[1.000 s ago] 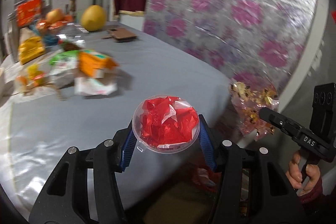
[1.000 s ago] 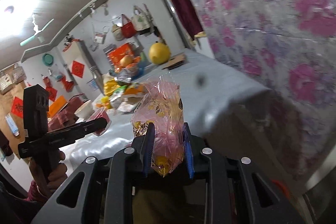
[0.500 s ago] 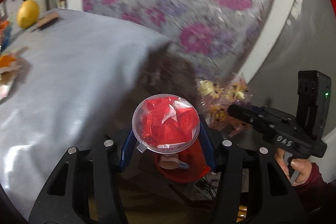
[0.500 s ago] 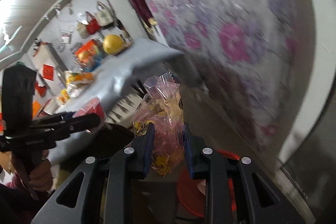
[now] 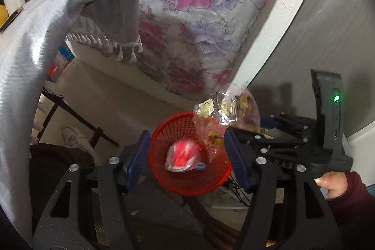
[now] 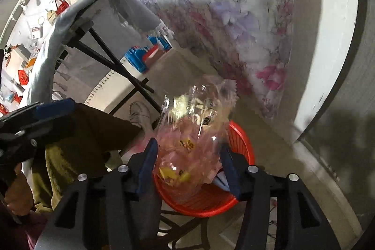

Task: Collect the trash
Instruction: 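Carry the candy bag and red-filled cup to the red basket and open both grippers, then move both grippers back over the table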

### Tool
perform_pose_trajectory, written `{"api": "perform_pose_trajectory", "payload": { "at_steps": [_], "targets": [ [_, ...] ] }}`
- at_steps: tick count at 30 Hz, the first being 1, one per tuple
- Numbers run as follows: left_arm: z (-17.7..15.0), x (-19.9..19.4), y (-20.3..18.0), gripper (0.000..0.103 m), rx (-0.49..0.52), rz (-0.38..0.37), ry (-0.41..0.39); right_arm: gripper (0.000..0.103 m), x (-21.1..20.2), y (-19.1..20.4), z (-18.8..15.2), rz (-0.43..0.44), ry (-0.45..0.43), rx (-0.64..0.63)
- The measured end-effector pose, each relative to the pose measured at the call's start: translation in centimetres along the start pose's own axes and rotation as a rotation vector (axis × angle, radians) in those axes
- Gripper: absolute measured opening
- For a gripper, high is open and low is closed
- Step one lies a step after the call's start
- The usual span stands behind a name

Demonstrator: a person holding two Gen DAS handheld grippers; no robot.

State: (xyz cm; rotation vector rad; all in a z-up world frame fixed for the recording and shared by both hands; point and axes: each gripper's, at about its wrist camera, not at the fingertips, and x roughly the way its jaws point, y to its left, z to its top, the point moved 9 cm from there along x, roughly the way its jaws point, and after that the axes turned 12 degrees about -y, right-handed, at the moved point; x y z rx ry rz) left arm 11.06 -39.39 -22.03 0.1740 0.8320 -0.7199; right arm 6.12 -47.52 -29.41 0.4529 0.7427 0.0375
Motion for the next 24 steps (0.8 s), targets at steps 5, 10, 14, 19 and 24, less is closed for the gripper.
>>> {"api": "perform_pose_trajectory", "payload": {
  "at_steps": [5, 10, 14, 19, 24],
  "targets": [
    [0.3, -0.2, -0.3, 0.066, -0.006, 0.004, -0.015, 0.054, 0.0, 0.2, 0.4, 0.006, -0.009, -0.017],
    [0.6, -1.4, 0.1, 0.068, -0.015, 0.03, -0.045, 0.075, 0.8, 0.6, -0.5, -0.021, 0.044, -0.068],
    [1.1, -2.4, 0.7, 0.074, -0.017, 0.059, -0.075, 0.081, 0.8, 1.4, -0.7, -0.02, 0.049, -0.096],
    [1.7, -3.7, 1.4, 0.078, -0.016, 0.093, -0.118, 0.083, -0.1, 2.1, 0.2, -0.018, 0.028, -0.121],
    [2.1, -5.4, 2.2, 0.082, -0.011, 0.15, -0.17, 0.084, -1.3, 3.0, 1.7, -0.009, -0.017, -0.136]
  ]
}}
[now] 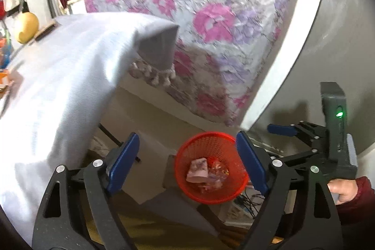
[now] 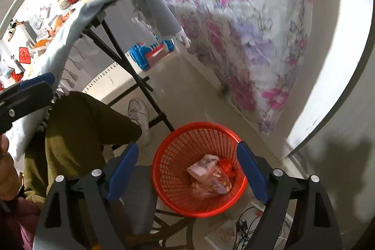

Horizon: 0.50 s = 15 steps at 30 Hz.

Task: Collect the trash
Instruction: 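Move both grippers back over the table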

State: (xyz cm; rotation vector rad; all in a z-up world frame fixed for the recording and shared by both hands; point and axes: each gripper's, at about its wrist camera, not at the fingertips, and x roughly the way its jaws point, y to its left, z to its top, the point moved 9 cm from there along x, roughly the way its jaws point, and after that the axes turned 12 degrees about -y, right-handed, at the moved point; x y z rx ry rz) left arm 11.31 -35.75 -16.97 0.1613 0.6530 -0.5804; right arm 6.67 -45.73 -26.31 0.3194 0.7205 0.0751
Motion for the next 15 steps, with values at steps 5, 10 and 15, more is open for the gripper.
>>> {"api": "perform_pose_trajectory", "payload": {
  "at_steps": [5, 10, 15],
  "targets": [
    [0.8, -2.1, 1.9, 0.086, -0.011, 0.064, -0.063, 0.084, -1.7, 1.8, 2.3, 0.024, -0.059, -0.019],
    [1.5, -4.5, 4.0, 0.087, -0.056, 0.094, -0.117, 0.085, -3.9, 5.3, 4.9, 0.064, -0.128, -0.074],
    [1.7, -6.9, 6.2, 0.088, -0.095, 0.122, -0.163, 0.088, -5.4, 9.2, 6.5, 0.103, -0.173, -0.133]
  ]
}}
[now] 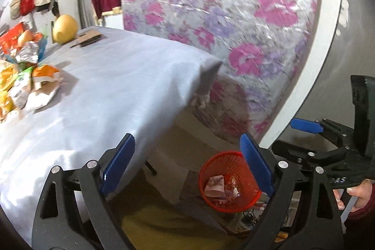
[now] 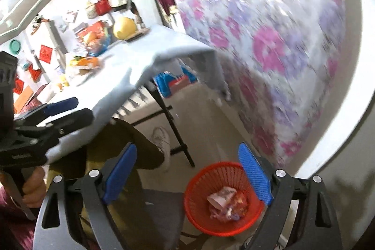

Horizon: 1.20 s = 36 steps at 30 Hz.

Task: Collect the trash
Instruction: 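Move both grippers back over the table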

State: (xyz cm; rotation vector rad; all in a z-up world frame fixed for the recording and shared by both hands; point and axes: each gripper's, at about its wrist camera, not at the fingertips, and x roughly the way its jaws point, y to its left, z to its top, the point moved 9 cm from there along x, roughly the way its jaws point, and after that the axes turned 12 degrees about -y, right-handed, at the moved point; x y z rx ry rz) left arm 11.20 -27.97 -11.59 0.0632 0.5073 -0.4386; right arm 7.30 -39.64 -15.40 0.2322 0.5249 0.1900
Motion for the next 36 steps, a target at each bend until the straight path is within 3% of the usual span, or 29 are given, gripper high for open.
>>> {"api": "perform_pose_trajectory", "payload": {
  "at_steps": [9, 16, 25, 28, 31, 36],
  "targets": [
    [0.6, -4.0, 5.3, 0.091, -0.105, 0.041, -0.08, 0.091, -0.8, 7.2, 2.8, 0.063, -0.041, -0.1],
    [0.6, -7.1, 12.6, 0.095, -0.185, 0.132, -0.133, 0.093, 0.3, 13.5, 4.5, 0.135, -0.062, -0.138],
    [-1.9, -10.1, 26.7, 0.095, -0.366, 0.348, -0.114, 0.094, 6.7, 22.6, 4.8, 0.256, 0.011, -0.207],
    [-1.6, -11.4, 30.4, 0.095, -0.46, 0.364, -0.146, 0.094, 8.9, 24.9, 5.5, 0.287, 0.021, -0.219],
    [-1.4, -11.9, 32.9, 0.096, -0.467, 0.412, -0.149, 0.094, 11.3, 26.7, 6.3, 0.314, 0.035, -0.221],
    [-2.4, -11.2, 36.0, 0.096, -0.399, 0.502, -0.088, 0.094, 14.9, 28.8, 7.3, 0.321, 0.057, -0.234]
  ]
}}
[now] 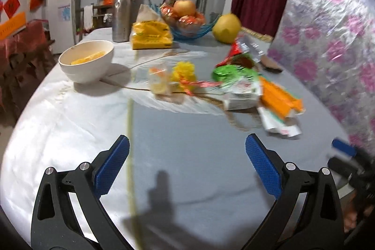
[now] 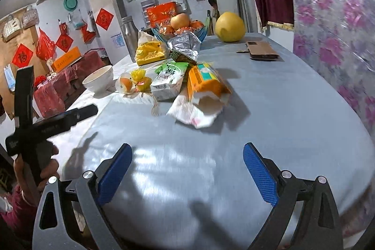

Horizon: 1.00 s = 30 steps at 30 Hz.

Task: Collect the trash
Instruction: 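Move both grippers back over the table, then grasp the orange-and-purple striped box with the right gripper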

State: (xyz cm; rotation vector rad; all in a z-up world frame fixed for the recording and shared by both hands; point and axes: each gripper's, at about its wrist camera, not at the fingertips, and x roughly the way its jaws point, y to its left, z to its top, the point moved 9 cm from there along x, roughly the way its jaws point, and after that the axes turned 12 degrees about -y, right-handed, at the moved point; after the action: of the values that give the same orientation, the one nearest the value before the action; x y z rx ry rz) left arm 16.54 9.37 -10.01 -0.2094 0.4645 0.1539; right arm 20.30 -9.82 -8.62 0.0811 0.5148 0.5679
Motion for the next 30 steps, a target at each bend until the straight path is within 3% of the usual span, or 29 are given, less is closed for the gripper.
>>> {"api": "perform_pose_trajectory", "payload": {
  "at_steps": [4, 7, 9, 16, 17, 18, 19, 26, 30],
  "targets": [
    [-0.7, 1.9, 1.1, 0.096, -0.018, 0.001, 0.044, 0.096, 3.4, 0.2, 0.4, 0.0, 0.047, 0.015],
    [-1.3, 2.7, 1.6, 0.096, -0.074, -0.037, 0.093, 0.096, 4.9, -0.4, 1.9, -0.032, 0.026, 0.016],
    [-1.2, 2.6, 1.8, 0.096, -0.102, -0.07, 0.092, 0.097, 6.2, -1.0, 3.1, -0.046, 0.016, 0.041],
    [-1.6, 2.8, 1.8, 0.096, -0.114, -0.079, 0.115, 0.097, 10.8, -2.0, 3.6, -0.046, 0.063, 0.099],
    [-1.6, 2.8, 1.7, 0.096, -0.112, -0.078, 0.116, 0.09, 11.1, -2.1, 3.5, -0.039, 0.072, 0.117],
    [-1.7, 2.8, 1.7, 0.096, -0.11, -0.076, 0.118, 0.059, 11.1, -2.1, 3.6, -0.003, 0.066, 0.141],
    [-1.7, 2.8, 1.7, 0.096, -0.108, -0.075, 0.119, 0.054, 11.0, -2.0, 3.5, 0.011, 0.068, 0.137],
    [-1.4, 3.0, 0.4, 0.096, -0.048, -0.068, 0.124, 0.054, 6.3, -2.0, 1.4, 0.076, 0.021, 0.147],
    [-0.6, 4.2, -2.6, 0.096, -0.034, -0.149, 0.161, 0.054, 3.4, -3.4, 0.3, 0.055, -0.019, 0.173]
  ]
}}
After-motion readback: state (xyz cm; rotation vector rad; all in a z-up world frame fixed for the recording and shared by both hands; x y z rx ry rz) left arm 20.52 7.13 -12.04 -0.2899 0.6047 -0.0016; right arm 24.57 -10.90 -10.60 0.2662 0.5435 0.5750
